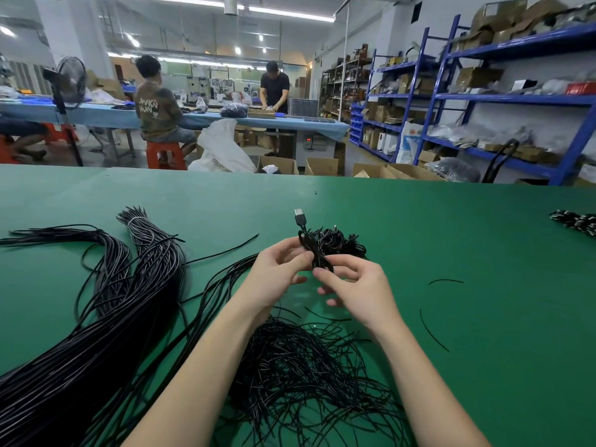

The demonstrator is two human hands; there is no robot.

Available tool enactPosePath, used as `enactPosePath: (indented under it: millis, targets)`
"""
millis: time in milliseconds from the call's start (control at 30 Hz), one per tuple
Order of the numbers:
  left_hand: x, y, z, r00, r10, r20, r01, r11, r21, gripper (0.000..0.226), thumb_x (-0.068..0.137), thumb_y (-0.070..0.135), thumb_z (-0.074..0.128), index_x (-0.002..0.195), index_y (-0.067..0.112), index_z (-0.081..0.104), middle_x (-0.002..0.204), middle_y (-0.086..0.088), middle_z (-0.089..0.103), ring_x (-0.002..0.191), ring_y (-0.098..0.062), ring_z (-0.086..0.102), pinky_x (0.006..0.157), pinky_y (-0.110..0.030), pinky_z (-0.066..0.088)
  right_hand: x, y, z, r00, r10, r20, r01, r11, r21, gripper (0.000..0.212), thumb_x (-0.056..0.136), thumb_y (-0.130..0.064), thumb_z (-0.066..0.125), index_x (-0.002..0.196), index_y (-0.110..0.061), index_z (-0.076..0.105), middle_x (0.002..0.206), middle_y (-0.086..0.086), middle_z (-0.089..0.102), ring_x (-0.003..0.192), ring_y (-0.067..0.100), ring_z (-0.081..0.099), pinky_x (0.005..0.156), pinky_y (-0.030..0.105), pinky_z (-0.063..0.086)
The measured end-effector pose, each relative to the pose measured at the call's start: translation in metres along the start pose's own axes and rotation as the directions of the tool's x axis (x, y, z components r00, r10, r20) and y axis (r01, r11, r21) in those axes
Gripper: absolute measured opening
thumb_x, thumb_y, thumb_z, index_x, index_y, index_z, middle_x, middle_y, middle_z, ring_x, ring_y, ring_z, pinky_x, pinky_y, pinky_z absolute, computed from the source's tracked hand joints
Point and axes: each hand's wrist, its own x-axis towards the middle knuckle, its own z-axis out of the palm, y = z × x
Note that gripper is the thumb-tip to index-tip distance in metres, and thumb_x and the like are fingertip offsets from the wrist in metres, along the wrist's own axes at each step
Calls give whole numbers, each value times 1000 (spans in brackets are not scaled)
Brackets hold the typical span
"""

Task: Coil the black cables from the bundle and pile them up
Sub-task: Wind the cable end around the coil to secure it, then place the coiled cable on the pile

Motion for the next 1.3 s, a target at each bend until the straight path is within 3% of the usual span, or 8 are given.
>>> enactPosePath:
  millis: [133, 267, 433, 667, 867, 1000, 1200, 1300]
  targets:
    - [0, -1, -2, 996, -32, -84, 41, 993, 113, 26, 97, 20, 64, 121, 28, 65, 105, 10, 71, 92, -7, 64, 77, -21, 54, 0, 7, 5, 990, -69, -122, 54, 991, -123, 15, 84, -23, 83, 95, -29, 74, 75, -6, 77, 70, 30, 74, 65, 40, 63]
    - [-2, 1, -6, 981, -131, -140, 142, 987, 72, 25, 95, 25, 66, 120, 22, 67, 115, 0, 69, 94, -14, 65, 90, -33, 55, 8, 10, -4, 972, -14, -235, 8, 1000, -27, 16, 83, -25, 83, 98, -27, 76, 77, -11, 78, 66, 10, 71, 57, 26, 57]
    - [-3, 0, -7, 980, -169, -109, 177, 982, 68, 19, 96, 25, 65, 113, 20, 70, 115, -4, 71, 90, -15, 66, 80, -27, 56, 54, 3, -13, 918, 31, -395, -54, 997, -48, 26, 80, -35, 84, 104, -25, 76, 98, -8, 77, 85, 5, 70, 79, 26, 52]
    - [-4, -3, -1, 981, -185, -53, 190, 972, 140, 17, 97, 27, 63, 111, 20, 71, 113, -2, 73, 85, -11, 64, 73, -21, 56, 99, 16, -9, 936, 180, -304, -279, 905, -322, 46, 82, -32, 73, 127, -25, 68, 128, 1, 69, 117, 23, 63, 103, 35, 50]
    - [-4, -3, 0, 983, -182, -37, 185, 971, 154, 18, 97, 28, 63, 111, 21, 71, 110, 1, 73, 87, -11, 65, 71, -20, 56, 90, 23, -17, 966, 106, -236, -181, 928, -325, 60, 83, -37, 77, 138, -24, 58, 137, -1, 62, 128, 20, 55, 110, 35, 43]
    - [-5, -4, 1, 982, -186, -29, 188, 970, 155, 18, 98, 28, 62, 112, 19, 70, 109, 0, 73, 86, -11, 65, 72, -21, 56, 80, 17, -20, 962, 66, -264, -150, 938, -312, 50, 87, -30, 73, 134, -22, 59, 131, -1, 64, 121, 20, 57, 105, 35, 45]
    - [-5, -4, 3, 981, -194, -17, 194, 965, 176, 20, 98, 31, 62, 112, 20, 70, 109, 2, 74, 86, -10, 67, 83, -28, 56, 50, 8, -18, 931, -14, -365, -62, 979, -195, 19, 88, -25, 67, 105, -32, 64, 96, -19, 68, 92, 8, 63, 67, 23, 42]
    - [-5, -4, 5, 981, -195, -17, 195, 964, 180, 19, 97, 31, 63, 111, 20, 71, 106, 3, 74, 83, -9, 67, 75, -23, 55, 32, 20, -16, 967, 65, -247, -108, 981, -164, 9, 85, -28, 70, 93, -32, 72, 88, -17, 72, 86, 7, 66, 73, 25, 50]
